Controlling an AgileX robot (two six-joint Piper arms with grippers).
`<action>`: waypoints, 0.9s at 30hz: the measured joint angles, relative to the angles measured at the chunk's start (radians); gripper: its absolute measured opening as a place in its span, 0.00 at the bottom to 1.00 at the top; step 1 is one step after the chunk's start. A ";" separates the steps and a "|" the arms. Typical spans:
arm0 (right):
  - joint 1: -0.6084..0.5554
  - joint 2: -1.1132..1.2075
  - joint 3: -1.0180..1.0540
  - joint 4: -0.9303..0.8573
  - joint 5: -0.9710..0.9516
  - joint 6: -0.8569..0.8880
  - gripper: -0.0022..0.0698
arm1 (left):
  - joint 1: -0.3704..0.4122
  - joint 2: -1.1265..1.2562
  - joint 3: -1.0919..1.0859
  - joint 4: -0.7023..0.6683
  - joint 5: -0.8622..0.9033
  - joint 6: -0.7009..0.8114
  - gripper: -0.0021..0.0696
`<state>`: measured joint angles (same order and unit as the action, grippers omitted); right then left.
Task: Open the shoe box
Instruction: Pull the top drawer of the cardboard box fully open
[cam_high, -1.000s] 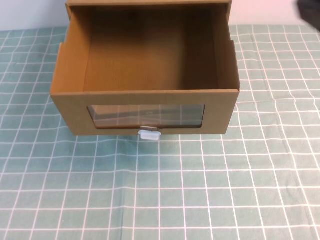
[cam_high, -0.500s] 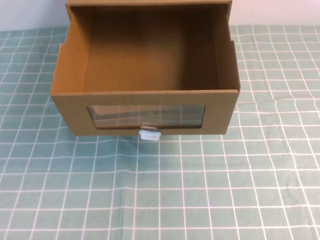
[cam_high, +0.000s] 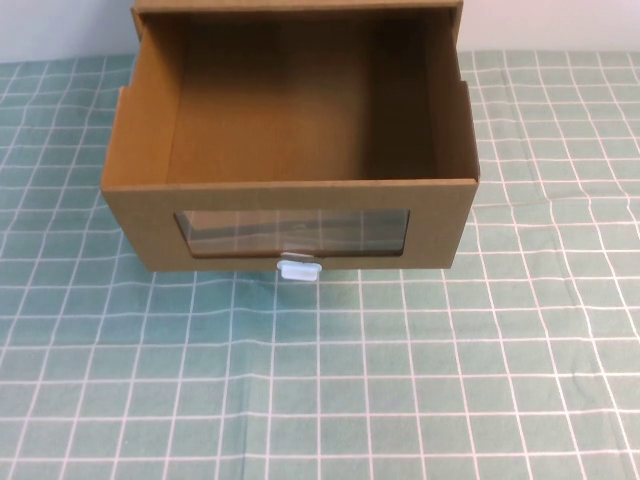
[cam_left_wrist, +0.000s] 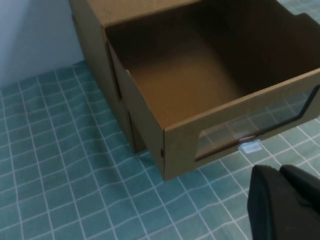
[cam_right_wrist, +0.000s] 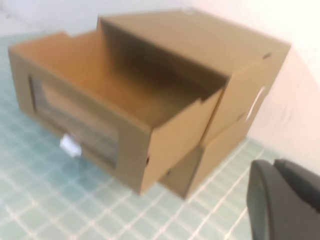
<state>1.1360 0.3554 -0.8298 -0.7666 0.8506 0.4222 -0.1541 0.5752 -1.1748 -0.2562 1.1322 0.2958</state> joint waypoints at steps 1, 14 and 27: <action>0.000 -0.008 0.024 0.005 0.000 0.000 0.01 | 0.000 -0.040 0.053 0.000 -0.041 0.000 0.02; 0.000 -0.023 0.381 0.049 -0.199 0.000 0.01 | 0.000 -0.271 0.442 0.082 -0.253 -0.051 0.02; 0.000 -0.023 0.393 0.040 -0.224 0.000 0.01 | 0.000 -0.271 0.482 0.093 -0.307 -0.091 0.02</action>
<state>1.1360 0.3326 -0.4365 -0.7261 0.6266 0.4222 -0.1541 0.3040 -0.6931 -0.1636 0.8251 0.2048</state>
